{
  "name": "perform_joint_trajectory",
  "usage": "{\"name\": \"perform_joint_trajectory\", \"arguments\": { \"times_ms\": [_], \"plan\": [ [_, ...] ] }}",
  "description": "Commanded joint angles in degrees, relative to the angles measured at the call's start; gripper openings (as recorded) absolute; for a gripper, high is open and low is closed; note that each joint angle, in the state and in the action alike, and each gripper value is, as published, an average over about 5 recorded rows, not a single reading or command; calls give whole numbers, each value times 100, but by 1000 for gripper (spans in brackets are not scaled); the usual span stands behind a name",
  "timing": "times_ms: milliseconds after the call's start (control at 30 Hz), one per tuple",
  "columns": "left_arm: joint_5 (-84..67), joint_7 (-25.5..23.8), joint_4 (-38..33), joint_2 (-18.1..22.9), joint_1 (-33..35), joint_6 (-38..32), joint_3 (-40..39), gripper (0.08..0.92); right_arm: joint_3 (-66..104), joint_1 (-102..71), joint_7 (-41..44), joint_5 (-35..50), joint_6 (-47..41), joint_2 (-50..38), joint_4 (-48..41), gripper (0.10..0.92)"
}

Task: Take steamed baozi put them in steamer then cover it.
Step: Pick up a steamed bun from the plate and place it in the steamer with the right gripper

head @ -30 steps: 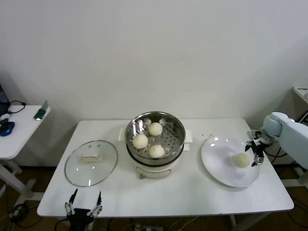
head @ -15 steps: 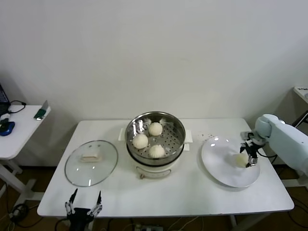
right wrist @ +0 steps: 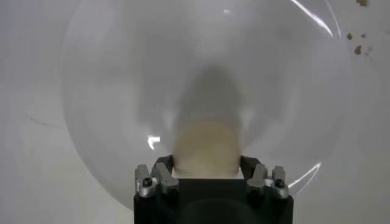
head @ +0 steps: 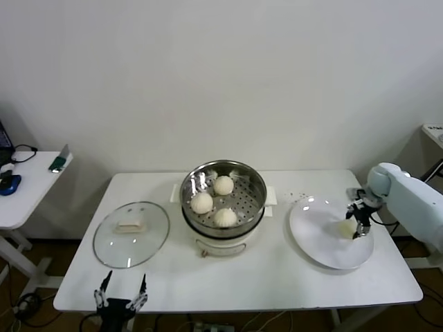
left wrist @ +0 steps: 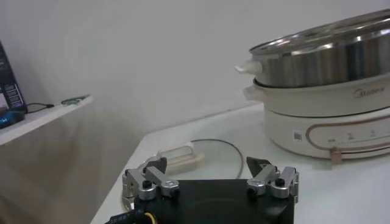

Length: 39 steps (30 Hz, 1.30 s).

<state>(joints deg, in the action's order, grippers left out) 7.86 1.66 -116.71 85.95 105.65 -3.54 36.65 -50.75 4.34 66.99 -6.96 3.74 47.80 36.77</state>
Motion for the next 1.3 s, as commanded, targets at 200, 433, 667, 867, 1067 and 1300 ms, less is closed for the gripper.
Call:
{"name": "perform_joint_trajectory", "arguments": {
  "times_ms": [200,433,667,867,1067,1300],
  "plan": [
    [43,-9,-27,-50,-45,6,-110,823,-2090,2144,-33,2209,-723,42,919,704],
    [68,-20,-24,-121,-93,-10,-223,823,-3436,3628,-212,3799,-1204,534,1488,706],
    [43,-27,-36,-210,-103,-42,-294,823,-4195,4428,-431,5047,-1629,1194,1976,712],
    [-4,-28,11,-274,-105,-85,-309,823,-4573,4576,-727,5775,-1897,1739,2398,712],
    [-83,-23,36,-301,-69,-127,-300,823,-4673,4375,-973,5951,-2047,2253,2609,712],
    [-161,-18,18,-288,-70,-134,-268,823,-4668,3921,-1099,5784,-2102,2595,2437,712]
  ]
}}
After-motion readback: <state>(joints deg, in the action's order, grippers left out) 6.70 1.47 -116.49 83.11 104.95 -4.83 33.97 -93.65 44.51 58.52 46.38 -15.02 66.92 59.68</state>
